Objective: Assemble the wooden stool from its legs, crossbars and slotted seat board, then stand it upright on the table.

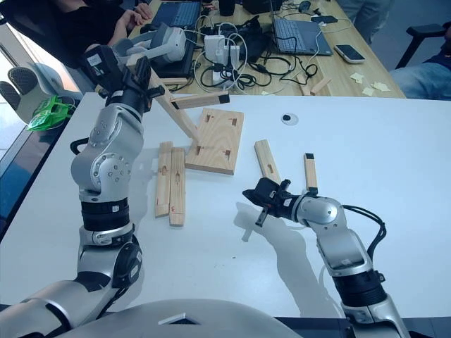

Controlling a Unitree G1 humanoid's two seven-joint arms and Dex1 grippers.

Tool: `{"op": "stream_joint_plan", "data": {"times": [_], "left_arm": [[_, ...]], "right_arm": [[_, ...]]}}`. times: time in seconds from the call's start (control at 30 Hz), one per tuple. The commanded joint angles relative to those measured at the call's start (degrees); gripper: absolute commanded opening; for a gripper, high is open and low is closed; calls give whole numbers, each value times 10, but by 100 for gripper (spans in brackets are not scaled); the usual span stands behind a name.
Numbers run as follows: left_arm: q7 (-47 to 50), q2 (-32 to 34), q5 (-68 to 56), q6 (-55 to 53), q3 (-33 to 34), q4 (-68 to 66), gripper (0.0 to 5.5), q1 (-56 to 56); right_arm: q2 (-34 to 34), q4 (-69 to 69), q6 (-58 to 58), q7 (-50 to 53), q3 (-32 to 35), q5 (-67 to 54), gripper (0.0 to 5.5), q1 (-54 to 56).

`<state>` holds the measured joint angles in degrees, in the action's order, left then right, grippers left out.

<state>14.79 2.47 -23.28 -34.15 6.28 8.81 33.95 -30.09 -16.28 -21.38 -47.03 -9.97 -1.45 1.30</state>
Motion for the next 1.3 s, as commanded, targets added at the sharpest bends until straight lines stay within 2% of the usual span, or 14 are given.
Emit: {"op": "stream_joint_plan", "data": {"times": [0.03, 0.27, 0.6, 0.83, 1.0, 1.3], "left_arm": [[-15, 0, 11, -19, -11, 15, 102, -18], [-26, -23, 19, -34, -15, 11, 102, -27], [-49, -19, 53, -41, -27, 15, 102, -39], [-26, -39, 44, -73, 10, 61, 102, -47], [-14, -59, 50, -98, 5, 88, 102, -71], [-29, -56, 91, -124, -62, 65, 102, -72]], "right_arm": [[-1, -3, 9, 5, 6, -18, 0, 0], [-4, -2, 7, 8, 2, -28, 0, 2], [-2, -1, 2, 9, -1, -35, 0, 6], [-7, 2, 5, 8, -4, -36, 0, 9], [-12, 4, 7, 7, -5, -35, 0, 12], [-12, 10, 10, 7, -10, -31, 0, 19]]}}
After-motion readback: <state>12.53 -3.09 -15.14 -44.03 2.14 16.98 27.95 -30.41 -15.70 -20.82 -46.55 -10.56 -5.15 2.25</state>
